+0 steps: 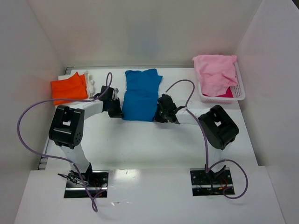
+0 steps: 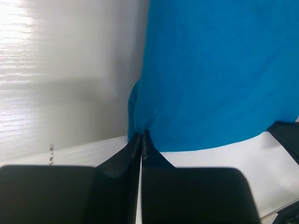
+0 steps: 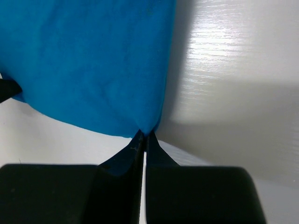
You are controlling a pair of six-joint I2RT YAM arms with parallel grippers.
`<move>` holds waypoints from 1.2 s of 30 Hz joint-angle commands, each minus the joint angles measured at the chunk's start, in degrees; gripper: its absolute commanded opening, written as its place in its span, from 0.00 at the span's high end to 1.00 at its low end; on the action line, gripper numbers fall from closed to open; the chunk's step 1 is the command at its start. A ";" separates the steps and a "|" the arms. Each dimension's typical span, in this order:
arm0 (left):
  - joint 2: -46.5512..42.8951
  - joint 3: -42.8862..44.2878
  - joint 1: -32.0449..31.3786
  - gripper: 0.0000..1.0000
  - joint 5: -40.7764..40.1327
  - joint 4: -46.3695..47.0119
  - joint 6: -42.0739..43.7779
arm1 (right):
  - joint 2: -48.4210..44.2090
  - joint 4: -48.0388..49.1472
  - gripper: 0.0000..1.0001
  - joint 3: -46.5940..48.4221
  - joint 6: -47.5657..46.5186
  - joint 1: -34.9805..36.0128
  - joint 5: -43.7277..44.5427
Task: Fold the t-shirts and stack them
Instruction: Grab one side of the 2/3 rectangular tshirt with both arms
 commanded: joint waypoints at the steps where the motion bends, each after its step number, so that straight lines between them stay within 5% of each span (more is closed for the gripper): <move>1: 0.25 0.00 -1.41 1.00 1.24 1.12 -0.16 | -2.14 0.76 1.00 0.25 -0.10 0.28 3.75; 15: -11.32 -4.57 -11.56 1.00 -2.94 -5.53 -6.53 | -15.50 -4.47 1.00 -11.64 1.16 0.81 4.80; 25: -25.98 -11.33 -17.99 1.00 -6.49 -13.60 -11.52 | -36.56 -13.65 1.00 -18.79 2.55 1.34 3.49; 36: -43.43 -3.82 -21.01 1.00 -12.38 -26.14 -15.10 | -51.65 -23.67 1.00 -14.55 5.46 3.89 4.10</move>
